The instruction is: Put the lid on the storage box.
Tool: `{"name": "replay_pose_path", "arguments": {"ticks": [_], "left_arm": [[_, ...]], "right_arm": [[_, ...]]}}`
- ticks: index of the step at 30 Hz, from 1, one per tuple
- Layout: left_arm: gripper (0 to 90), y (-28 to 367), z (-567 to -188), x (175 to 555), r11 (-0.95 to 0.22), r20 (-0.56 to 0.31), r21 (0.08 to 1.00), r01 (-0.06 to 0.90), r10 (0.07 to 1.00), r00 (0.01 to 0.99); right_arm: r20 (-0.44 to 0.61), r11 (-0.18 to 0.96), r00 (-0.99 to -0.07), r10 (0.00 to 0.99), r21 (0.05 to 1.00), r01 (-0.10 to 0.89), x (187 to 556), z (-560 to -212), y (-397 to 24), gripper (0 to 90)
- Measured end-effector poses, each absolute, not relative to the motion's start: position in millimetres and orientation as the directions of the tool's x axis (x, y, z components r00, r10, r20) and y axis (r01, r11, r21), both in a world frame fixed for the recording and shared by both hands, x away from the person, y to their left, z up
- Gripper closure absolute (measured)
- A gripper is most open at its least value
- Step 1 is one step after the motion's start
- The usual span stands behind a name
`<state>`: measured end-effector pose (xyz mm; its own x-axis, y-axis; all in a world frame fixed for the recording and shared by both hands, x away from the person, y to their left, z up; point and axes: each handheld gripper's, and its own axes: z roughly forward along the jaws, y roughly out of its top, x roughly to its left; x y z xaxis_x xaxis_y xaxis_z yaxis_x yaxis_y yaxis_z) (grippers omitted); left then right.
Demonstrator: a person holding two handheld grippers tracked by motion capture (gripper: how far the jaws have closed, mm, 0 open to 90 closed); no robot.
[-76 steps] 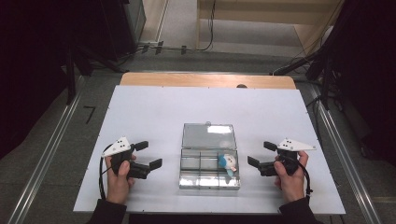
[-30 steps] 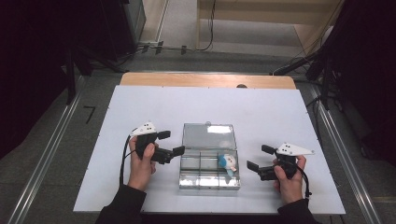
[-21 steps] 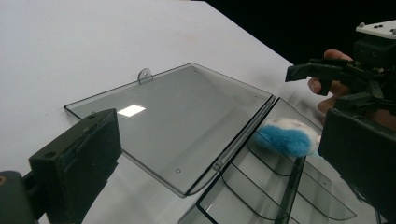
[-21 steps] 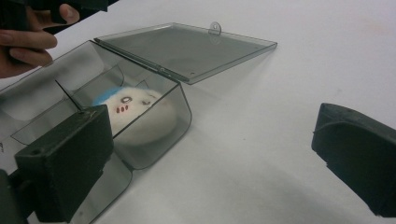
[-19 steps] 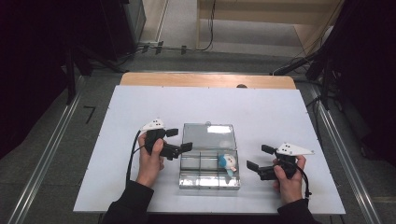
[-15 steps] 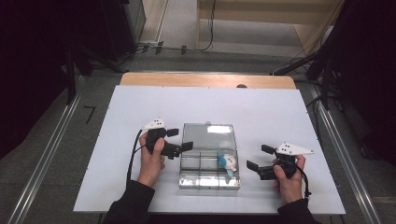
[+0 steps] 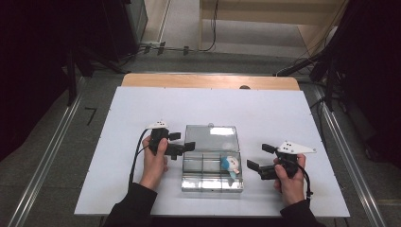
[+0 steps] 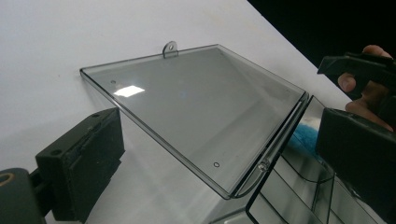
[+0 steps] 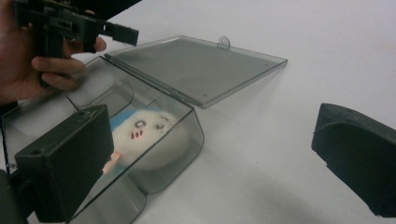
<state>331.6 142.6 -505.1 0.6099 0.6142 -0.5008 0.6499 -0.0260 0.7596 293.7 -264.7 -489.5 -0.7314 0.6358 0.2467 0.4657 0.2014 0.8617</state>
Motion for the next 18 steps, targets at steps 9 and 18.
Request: {"name": "replay_pose_path", "arguments": {"ticks": [9, 18], "left_arm": [[3.6, 139.1, -506.0, 332.5, -0.005, -0.522, 0.741, 0.671, 0.624, 0.581], [6.1, 137.9, -507.9, 333.5, -0.015, -0.525, 0.723, 0.691, 0.638, 0.563]], "right_arm": [[0.248, 0.192, -0.735, 0.631, 0.868, 0.458, 309.6, -475.1, -252.1, 0.0], [0.244, 0.206, -0.756, 0.607, 0.871, 0.446, 328.0, -460.8, -236.8, 0.0]]}}
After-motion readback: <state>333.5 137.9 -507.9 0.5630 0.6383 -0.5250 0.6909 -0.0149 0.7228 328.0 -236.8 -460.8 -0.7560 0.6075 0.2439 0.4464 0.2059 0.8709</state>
